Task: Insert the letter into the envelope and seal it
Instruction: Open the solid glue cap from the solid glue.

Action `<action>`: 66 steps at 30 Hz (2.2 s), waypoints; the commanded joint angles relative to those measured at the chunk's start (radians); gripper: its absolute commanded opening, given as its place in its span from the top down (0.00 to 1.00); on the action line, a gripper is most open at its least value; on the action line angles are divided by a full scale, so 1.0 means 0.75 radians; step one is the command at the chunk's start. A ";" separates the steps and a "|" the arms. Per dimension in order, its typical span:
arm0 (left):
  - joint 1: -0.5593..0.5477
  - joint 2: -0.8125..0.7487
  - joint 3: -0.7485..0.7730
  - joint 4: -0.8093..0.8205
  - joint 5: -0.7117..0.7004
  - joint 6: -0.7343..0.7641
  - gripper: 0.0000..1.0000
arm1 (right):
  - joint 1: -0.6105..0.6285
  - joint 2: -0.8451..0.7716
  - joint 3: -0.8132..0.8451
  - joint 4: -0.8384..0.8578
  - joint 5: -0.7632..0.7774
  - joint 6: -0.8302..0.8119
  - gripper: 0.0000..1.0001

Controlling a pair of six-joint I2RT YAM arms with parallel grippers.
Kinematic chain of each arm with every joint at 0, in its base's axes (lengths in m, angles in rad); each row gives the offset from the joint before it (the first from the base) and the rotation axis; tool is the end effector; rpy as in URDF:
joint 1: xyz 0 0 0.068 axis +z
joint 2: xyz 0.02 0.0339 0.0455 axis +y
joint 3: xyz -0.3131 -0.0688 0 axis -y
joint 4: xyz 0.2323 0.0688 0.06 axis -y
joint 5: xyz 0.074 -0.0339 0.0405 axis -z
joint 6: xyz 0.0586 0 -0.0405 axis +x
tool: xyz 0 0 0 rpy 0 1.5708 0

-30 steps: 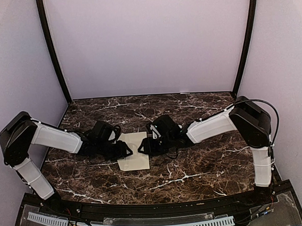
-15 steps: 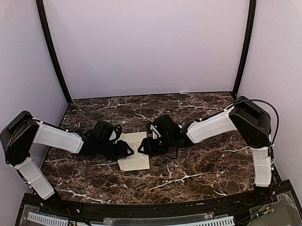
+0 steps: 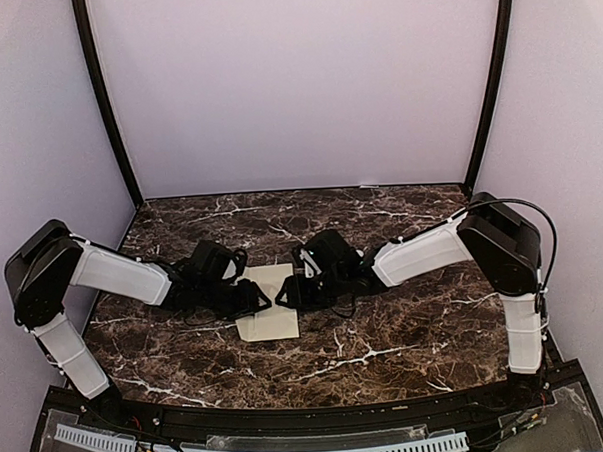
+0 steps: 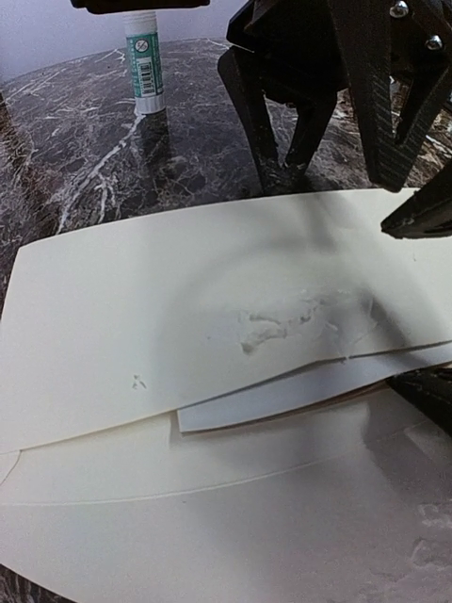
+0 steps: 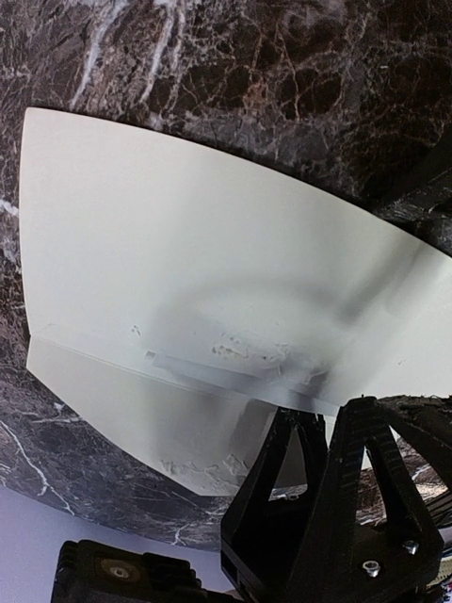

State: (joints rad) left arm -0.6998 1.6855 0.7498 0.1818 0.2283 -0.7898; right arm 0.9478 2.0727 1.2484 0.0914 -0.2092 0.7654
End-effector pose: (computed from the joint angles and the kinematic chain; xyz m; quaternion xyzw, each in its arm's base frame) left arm 0.2496 -0.2275 0.1834 0.0042 0.9129 -0.3443 0.2193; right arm 0.2644 0.3888 0.1703 -0.1250 0.9009 0.3682 0.1929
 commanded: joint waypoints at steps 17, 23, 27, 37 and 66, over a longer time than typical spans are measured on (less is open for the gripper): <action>-0.024 -0.127 0.049 -0.097 -0.099 0.072 0.50 | 0.000 0.016 -0.031 -0.020 0.030 0.009 0.41; -0.021 -0.356 0.119 -0.300 -0.211 0.176 0.36 | -0.003 -0.078 -0.015 -0.091 0.131 -0.033 0.39; 0.005 -0.519 0.128 -0.400 -0.272 0.213 0.32 | -0.016 -0.147 -0.004 -0.156 0.186 -0.058 0.39; 0.222 -0.719 0.039 -0.520 -0.193 0.268 0.27 | -0.041 -0.452 -0.002 -0.334 0.449 -0.193 0.33; 0.495 -0.794 0.217 -0.479 -0.346 0.757 0.15 | -0.260 -0.328 0.034 -0.620 0.652 -0.258 0.21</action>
State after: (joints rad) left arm -0.3317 1.1110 0.9390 -0.2226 -0.0010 -0.2424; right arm 0.7452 1.7863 1.2495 -0.3744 0.3058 0.5770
